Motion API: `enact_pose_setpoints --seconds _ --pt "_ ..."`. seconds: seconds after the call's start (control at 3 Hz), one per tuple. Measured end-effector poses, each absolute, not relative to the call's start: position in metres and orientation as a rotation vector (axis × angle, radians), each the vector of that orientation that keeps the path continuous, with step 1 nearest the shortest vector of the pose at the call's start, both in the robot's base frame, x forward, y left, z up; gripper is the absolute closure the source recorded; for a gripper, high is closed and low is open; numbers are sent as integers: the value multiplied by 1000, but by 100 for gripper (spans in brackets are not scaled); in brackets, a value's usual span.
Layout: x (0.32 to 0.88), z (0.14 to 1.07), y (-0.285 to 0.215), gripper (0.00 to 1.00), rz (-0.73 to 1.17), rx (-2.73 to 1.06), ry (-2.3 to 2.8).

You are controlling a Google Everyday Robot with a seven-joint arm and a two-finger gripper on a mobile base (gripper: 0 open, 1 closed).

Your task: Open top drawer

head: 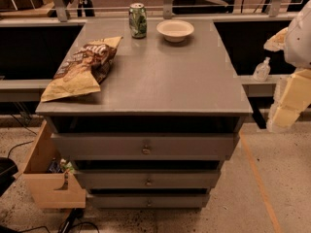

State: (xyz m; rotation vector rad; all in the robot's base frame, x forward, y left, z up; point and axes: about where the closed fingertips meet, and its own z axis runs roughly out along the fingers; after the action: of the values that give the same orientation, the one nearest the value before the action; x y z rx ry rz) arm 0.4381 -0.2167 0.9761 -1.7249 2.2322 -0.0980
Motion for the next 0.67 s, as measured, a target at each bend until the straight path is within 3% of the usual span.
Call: enact_pose_setpoints --seconds 0.67 --pt "432 960 -218 0 -154 -1743 2199"
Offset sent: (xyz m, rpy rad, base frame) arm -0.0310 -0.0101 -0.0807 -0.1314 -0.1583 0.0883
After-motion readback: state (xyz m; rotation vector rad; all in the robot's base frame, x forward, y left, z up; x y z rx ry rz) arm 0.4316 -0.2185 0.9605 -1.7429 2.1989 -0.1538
